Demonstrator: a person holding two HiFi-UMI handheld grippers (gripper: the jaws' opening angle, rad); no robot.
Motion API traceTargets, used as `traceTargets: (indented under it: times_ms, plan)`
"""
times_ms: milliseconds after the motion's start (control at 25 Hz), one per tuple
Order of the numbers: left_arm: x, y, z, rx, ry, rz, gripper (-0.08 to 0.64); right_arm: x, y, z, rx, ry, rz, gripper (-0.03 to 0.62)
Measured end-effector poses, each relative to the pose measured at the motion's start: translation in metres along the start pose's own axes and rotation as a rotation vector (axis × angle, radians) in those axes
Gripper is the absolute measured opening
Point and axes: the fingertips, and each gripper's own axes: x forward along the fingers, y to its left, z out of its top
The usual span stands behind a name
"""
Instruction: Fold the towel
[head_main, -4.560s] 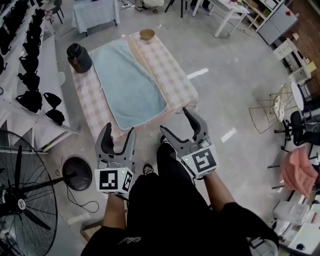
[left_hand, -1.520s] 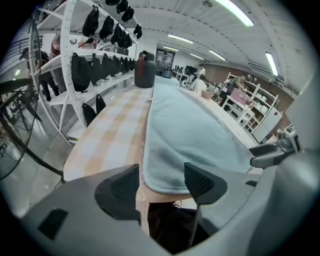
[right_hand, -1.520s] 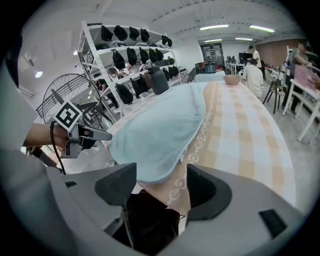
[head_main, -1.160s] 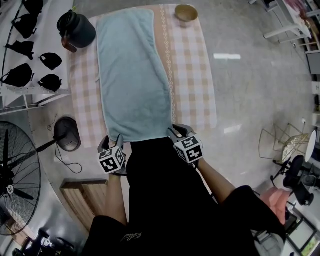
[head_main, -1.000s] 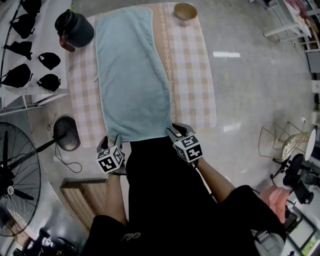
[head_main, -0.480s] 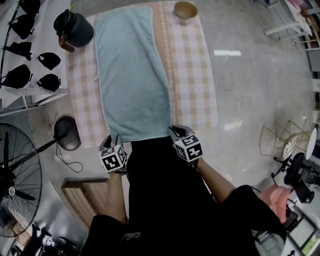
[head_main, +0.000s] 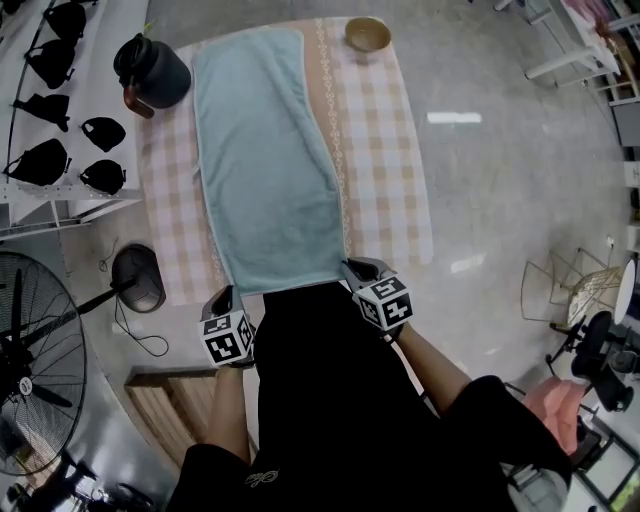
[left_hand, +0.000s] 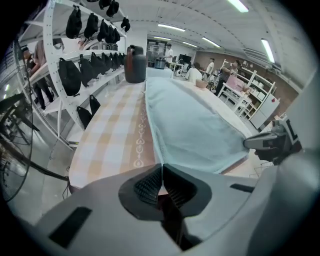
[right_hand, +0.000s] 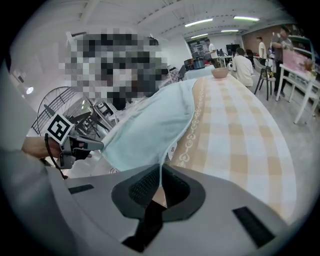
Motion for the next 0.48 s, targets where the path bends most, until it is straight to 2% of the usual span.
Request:
traceTargets:
  times_ms: [240,480]
  plan:
    - [-0.014,-0.002,-0.001,-0.019,-0.031,-0.023,0.014,-0.012,0.002,0.008,-0.025,-0.025,0.015,0.018]
    - [-0.023,-0.011,-0.004,-0.005,-0.046,-0.039,0.014,-0.024,0.011,0.011,-0.073,-0.045,0.020,0.018]
